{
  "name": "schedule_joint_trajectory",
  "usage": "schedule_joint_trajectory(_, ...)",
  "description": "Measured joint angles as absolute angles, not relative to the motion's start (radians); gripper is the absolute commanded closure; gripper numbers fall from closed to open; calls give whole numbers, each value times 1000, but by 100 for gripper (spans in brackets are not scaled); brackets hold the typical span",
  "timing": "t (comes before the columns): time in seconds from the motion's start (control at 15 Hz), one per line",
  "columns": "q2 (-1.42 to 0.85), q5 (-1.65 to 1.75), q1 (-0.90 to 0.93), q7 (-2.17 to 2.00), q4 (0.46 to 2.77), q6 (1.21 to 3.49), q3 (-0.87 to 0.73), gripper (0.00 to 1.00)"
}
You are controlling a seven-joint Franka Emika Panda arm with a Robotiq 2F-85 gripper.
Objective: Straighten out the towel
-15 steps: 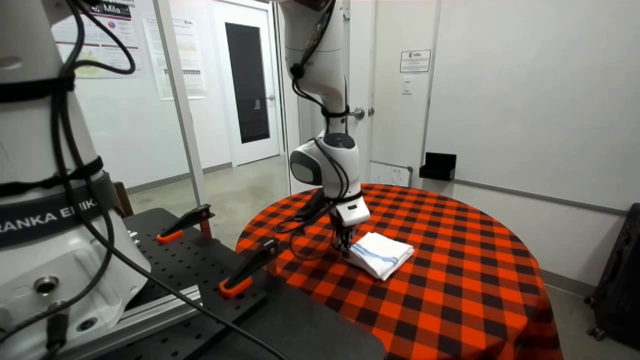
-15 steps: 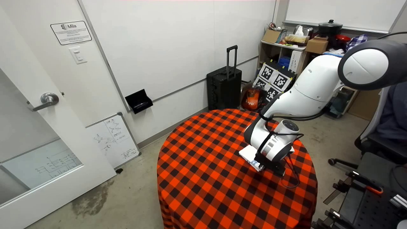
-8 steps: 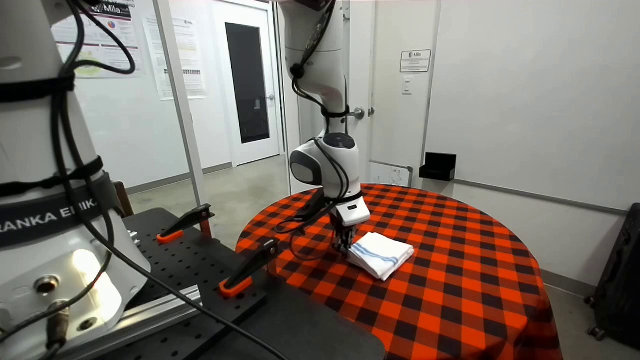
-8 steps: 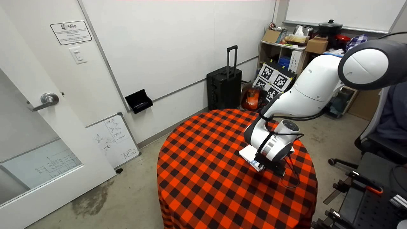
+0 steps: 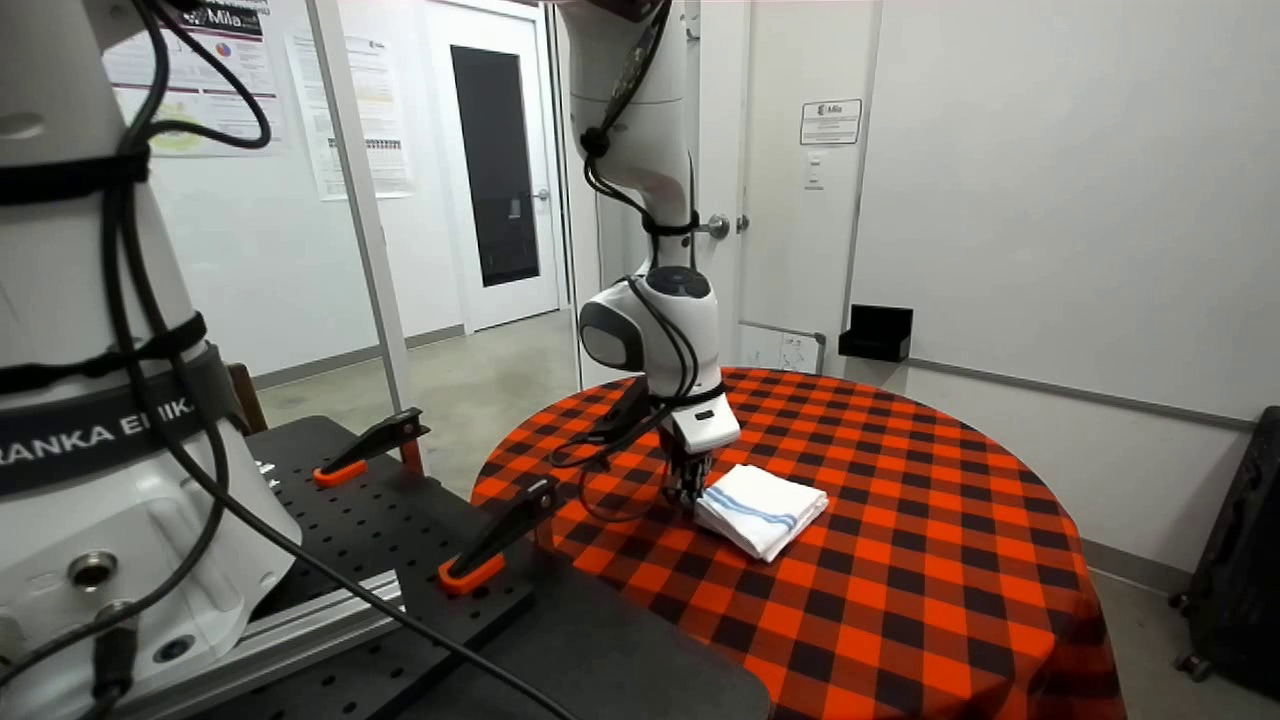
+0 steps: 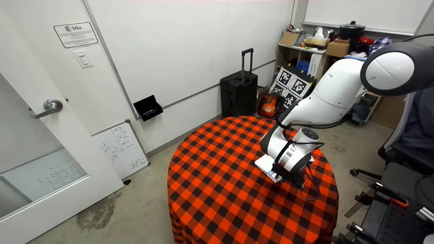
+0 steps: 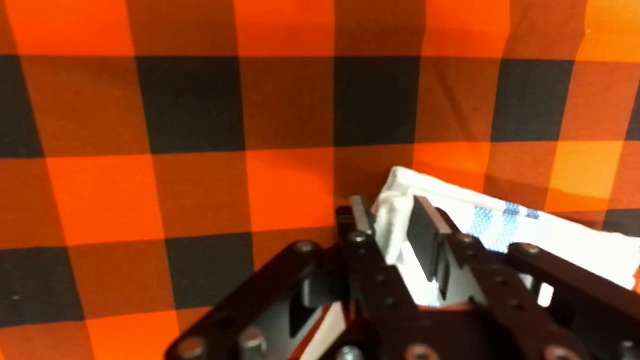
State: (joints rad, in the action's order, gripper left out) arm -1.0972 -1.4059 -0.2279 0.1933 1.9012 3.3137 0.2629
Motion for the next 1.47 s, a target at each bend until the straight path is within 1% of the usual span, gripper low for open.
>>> schedule_joint_trajectory(0.07,-1097,-1406,-228,193,1901,3314,263,63)
schedule_joint_trajectory(0.13,-1095,-1406,-228,193,1902,3314,263,67)
schedule_joint_trajectory(0.2,-1092,-1406,-229,193,1902,3314,263,67)
schedule_joint_trajectory(0.47,-1077,-1406,-233,193,1910,3314,263,39)
schedule_joint_trajectory(0.53,-1071,-1406,-235,193,1912,3314,263,31)
schedule_joint_trajectory(0.6,-1067,-1406,-236,193,1914,3314,263,75)
schedule_joint_trajectory(0.67,-1062,-1406,-237,195,1916,3314,263,71)
schedule_joint_trajectory(0.73,-1057,-1406,-238,197,1919,3314,263,72)
schedule_joint_trajectory(0.8,-1051,-1406,-238,199,1924,3314,263,78)
schedule_joint_trajectory(0.87,-1047,-1406,-238,201,1927,3314,263,88)
schedule_joint_trajectory(1.0,-1040,-1406,-239,202,1934,3314,263,100)
schedule_joint_trajectory(1.27,-1026,-1406,-239,206,1946,3314,262,99)
schedule_joint_trajectory(1.47,-990,-1398,-226,238,2000,3313,255,99)
